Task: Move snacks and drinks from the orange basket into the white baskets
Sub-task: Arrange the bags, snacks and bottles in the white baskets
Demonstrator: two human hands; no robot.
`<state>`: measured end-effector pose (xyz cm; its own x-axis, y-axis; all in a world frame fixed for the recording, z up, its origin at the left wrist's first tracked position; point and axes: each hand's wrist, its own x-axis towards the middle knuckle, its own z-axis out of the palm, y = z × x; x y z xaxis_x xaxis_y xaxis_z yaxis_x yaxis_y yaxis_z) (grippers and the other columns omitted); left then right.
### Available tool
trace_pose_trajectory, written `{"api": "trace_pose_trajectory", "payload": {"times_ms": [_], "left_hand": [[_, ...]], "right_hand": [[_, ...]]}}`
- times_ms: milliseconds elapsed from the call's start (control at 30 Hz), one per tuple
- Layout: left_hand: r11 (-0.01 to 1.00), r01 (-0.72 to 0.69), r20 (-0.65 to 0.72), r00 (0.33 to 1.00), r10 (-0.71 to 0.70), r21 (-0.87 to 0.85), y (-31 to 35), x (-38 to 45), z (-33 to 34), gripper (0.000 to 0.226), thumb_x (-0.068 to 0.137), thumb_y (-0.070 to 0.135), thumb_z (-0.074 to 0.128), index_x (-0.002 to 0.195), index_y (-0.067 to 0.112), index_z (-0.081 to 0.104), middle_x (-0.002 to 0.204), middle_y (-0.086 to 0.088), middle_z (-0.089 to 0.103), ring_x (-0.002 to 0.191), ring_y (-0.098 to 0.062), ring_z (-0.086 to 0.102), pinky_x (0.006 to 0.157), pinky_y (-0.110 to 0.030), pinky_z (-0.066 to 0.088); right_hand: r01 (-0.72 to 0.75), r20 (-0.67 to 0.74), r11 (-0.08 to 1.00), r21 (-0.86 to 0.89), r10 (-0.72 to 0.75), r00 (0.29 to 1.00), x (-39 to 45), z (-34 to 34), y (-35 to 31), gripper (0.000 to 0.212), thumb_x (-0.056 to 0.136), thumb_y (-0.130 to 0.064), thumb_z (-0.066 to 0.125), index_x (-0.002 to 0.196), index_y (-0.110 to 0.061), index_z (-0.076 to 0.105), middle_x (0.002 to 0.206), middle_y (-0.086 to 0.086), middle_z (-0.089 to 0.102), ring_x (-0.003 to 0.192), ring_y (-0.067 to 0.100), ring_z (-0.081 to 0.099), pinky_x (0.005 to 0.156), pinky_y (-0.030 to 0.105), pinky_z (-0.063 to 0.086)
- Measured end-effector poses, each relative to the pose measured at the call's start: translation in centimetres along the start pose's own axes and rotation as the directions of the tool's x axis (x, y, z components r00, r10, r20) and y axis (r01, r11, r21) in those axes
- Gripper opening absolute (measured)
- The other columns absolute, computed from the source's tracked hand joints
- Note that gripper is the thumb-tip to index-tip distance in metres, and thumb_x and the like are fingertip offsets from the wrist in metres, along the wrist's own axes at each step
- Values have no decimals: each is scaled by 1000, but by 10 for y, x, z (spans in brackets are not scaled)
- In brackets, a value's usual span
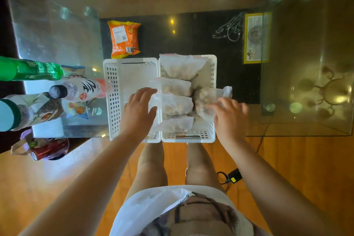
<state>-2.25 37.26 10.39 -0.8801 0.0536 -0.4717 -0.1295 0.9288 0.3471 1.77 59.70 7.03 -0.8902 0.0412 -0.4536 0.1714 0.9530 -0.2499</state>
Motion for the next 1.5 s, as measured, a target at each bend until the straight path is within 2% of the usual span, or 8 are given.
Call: {"api": "trace_pose_trajectory", "payload": {"times_ms": [167, 400, 567, 733, 900, 1067, 1300, 1500], "left_hand": [[953, 184, 172, 974, -145, -239, -19, 24, 6, 46, 86, 15, 62, 130, 18, 49, 124, -6, 58, 110, -22, 57, 91, -33, 45], [926, 218, 183, 969, -167, -307, -18, 34, 7, 7, 86, 19, 61, 90, 18, 67, 85, 6, 61, 87, -20, 61, 80, -38, 53], [924, 200, 154, 976, -157, -325, -28, 29, 5, 7, 81, 22, 68, 81, 18, 63, 79, 8, 60, 79, -17, 59, 74, -36, 53], [876, 204, 186, 973, -134, -437, -46, 19, 5, 8, 88, 17, 60, 93, 14, 65, 86, 7, 61, 86, -18, 62, 81, -37, 54], [742, 332, 135, 940, -314, -583, -104, 1, -2, 11, 90, 14, 56, 95, 16, 65, 83, 6, 63, 78, -13, 63, 76, -22, 48], [567, 423, -16, 792, -611, -707, -185, -25, -17, 13, 85, 12, 56, 84, 24, 63, 70, 10, 64, 71, -12, 61, 63, -13, 42], [599, 489, 2, 776, -631, -634, -269, 14, -36, 19, 89, 21, 57, 108, 20, 57, 106, 0, 65, 90, -12, 58, 65, -15, 38], [647, 566, 115, 791, -601, -510, -296, 58, -34, 44, 84, 20, 62, 124, 11, 46, 123, -8, 52, 93, -15, 45, 66, -24, 35]], "right_hand": [[34, -46, 998, -49, -37, 998, 7, -5, -13, 29, 75, -12, 71, 103, -20, 68, 101, 7, 67, 98, 30, 58, 84, 39, 33], [38, 39, 988, 149, -44, 998, 27, 3, -46, 28, 85, -30, 64, 111, -20, 64, 104, 1, 69, 105, 21, 59, 102, 42, 28], [-67, 98, 957, 281, 41, 994, 32, 11, -45, 15, 86, -26, 62, 96, -16, 69, 99, 3, 71, 94, 19, 63, 72, 25, 41], [-60, 109, 978, 198, 39, 993, 30, 4, -51, 14, 87, -21, 59, 98, -19, 68, 103, 2, 68, 94, 18, 62, 70, 27, 47], [-3, 67, 963, 269, -16, 998, 28, -12, -88, 19, 86, -10, 59, 103, -17, 66, 77, -6, 55, 67, 1, 49, 55, 13, 33], [54, 56, 910, 412, -84, 995, 47, -9, -161, 21, 86, -7, 57, 101, -20, 66, 89, -7, 61, 75, 2, 54, 63, 15, 42], [-63, -9, 843, 535, 80, 997, 124, 18, -253, 23, 86, -7, 52, 103, -19, 64, 99, 1, 59, 86, 12, 55, 65, 11, 37], [-274, -75, 870, 409, 331, 940, 195, 38, -274, 42, 88, -22, 59, 128, -14, 46, 130, 11, 50, 116, 25, 53, 94, 36, 42]]}}
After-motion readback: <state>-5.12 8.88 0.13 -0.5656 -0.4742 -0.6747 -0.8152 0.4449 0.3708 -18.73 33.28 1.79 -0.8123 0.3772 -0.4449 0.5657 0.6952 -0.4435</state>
